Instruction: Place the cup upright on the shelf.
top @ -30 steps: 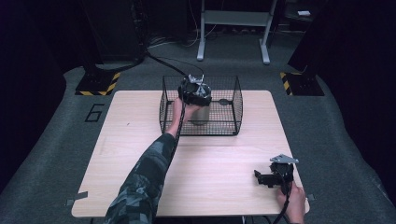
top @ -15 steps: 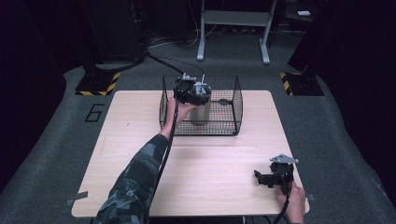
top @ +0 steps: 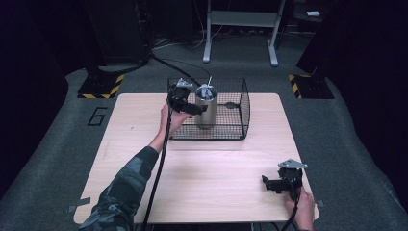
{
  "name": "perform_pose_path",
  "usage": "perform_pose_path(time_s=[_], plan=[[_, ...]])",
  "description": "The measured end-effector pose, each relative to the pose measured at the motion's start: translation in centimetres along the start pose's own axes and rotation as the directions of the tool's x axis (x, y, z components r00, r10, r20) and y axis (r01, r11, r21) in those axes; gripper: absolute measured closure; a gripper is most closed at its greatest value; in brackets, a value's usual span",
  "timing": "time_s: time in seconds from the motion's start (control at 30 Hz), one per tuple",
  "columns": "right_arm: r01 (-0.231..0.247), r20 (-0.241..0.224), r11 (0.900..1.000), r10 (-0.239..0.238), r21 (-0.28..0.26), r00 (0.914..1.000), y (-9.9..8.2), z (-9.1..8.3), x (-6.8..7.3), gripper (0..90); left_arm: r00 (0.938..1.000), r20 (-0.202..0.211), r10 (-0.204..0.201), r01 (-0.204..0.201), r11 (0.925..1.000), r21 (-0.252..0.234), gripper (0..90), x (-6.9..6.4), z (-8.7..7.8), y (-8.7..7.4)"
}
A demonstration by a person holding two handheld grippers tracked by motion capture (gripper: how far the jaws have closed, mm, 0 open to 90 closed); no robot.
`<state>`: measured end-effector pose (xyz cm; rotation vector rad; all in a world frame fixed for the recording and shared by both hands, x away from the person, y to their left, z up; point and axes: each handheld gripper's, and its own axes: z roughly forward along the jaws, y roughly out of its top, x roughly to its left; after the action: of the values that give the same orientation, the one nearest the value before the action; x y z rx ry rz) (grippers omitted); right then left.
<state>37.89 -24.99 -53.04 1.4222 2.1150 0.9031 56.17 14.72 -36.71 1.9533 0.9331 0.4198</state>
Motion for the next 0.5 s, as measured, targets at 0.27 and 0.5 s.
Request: perform_pose_path(time_s=[0.27, 0.5], plan=[[-0.005, -0.001, 1.0000, 0.005, 0.001, 1.0000, 0.0, 0.0, 0.0, 0.0, 0.9996, 0.008, 0.025, -0.025, 0.9995, -0.019, 0.0, -0.8, -3.3, -1.7], [0.000, 0.000, 1.0000, 0.000, -0.001, 1.0000, 0.0, 0.0, 0.0, 0.0, 0.9986, 0.009, 0.053, -0.053, 0.9986, -0.011, 0.0, -1.2, -5.9, -4.0]])
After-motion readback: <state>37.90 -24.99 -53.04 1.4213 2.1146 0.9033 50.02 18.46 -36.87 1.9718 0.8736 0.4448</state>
